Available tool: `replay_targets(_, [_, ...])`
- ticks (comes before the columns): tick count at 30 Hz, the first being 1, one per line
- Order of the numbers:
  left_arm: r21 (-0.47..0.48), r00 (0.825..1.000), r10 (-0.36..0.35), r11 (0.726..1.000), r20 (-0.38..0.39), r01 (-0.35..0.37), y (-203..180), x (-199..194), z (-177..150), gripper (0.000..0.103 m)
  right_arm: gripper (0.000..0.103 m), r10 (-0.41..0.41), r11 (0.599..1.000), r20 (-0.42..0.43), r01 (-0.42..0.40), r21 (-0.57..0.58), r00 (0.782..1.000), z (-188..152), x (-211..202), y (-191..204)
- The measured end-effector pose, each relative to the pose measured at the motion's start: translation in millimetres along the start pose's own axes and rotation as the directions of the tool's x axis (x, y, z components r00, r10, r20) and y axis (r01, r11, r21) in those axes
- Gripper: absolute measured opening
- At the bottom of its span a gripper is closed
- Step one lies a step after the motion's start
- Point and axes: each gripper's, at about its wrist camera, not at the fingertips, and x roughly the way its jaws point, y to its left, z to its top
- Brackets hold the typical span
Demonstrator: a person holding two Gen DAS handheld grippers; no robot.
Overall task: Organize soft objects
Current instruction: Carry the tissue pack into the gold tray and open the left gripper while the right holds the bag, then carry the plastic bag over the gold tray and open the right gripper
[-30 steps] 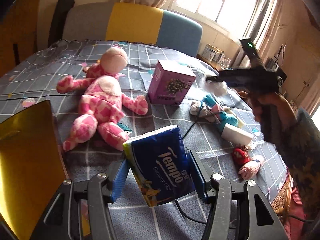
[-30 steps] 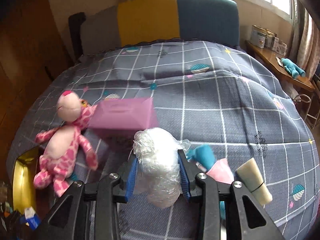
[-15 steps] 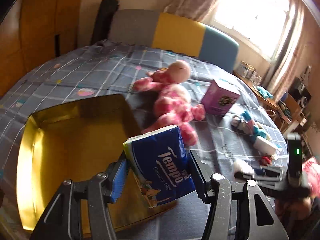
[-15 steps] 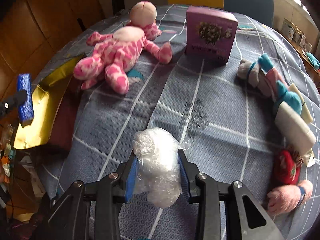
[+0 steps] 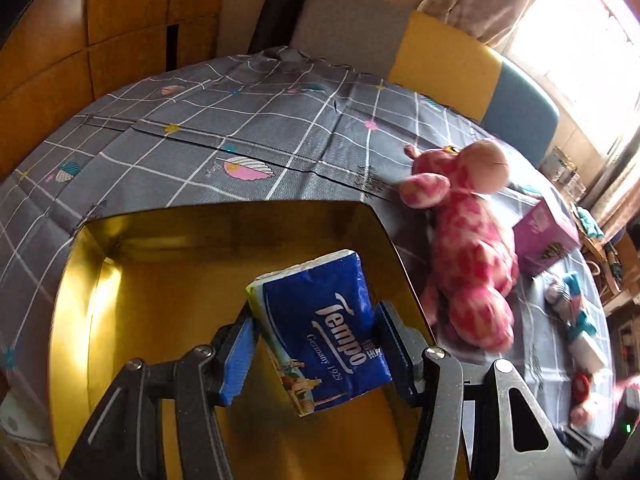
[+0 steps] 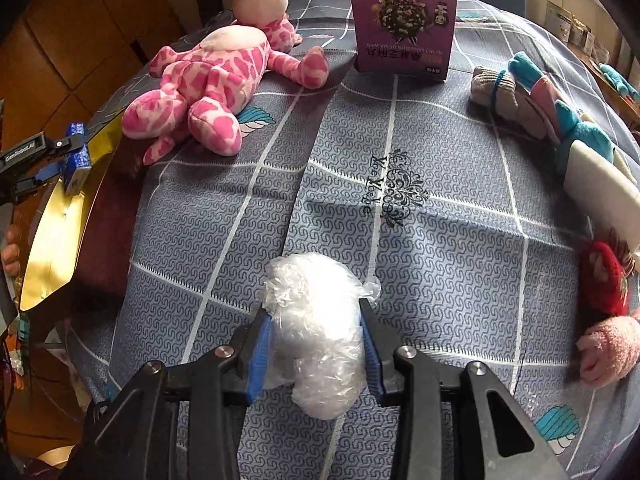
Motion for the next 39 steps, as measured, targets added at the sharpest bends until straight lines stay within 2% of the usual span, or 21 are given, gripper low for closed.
replay_targets(6, [0.002,0.998,0.054,0.999,-0.032,-0.054,-7,34,15,0.063,0.04,0.012,0.999,0.009,-0.012,0.038,1.0,-2,3,-3])
replay_targets(8, [0.002,0.998,0.057,0.998,-0.033,-0.057,-9,38,15,0.073,0.04,0.015,0.999,0.013,-0.016,0.044,1.0,-2,3,-4])
replay_targets(10, [0.004,0.998,0.067,0.998,-0.015,-0.067,-11,36,14,0.077,0.04,0.011,0.999,0.017,-0.012,0.041,1.0,-3,3,-3])
replay_targets(14, [-0.002,0.997,0.07,0.998,0.039,-0.07,-10,16,8,0.077,0.04,0.012,0.999,0.039,-0.014,0.048,0.999,-3,1,-3])
replay_targets(18, [0.016,0.988,0.102,0.994,0.113,-0.105,-12,-20,-10,0.082,0.04,0.015,0.998,0.055,-0.018,0.055,0.998,-5,-3,-4])
replay_targets(23, [0.034,0.969,0.138,0.988,0.205,-0.148,-20,-62,-35,0.1,0.04,0.019,0.998,0.081,-0.024,0.065,0.997,-7,-5,-5])
replay_targets(25, [0.039,0.965,0.134,0.989,0.227,-0.146,-23,-75,-46,0.102,0.04,0.022,0.997,0.091,-0.029,0.071,0.996,-8,-6,-6])
replay_targets(28, [0.035,0.96,0.144,0.987,0.24,-0.157,-23,-90,-58,0.103,0.04,0.015,0.997,0.108,-0.023,0.073,0.994,-12,-8,-6])
replay_targets(39, [0.018,0.962,0.162,0.985,0.219,-0.17,-22,-110,-81,0.103,0.04,-0.018,0.997,0.115,0.009,0.074,0.993,-13,-11,-2])
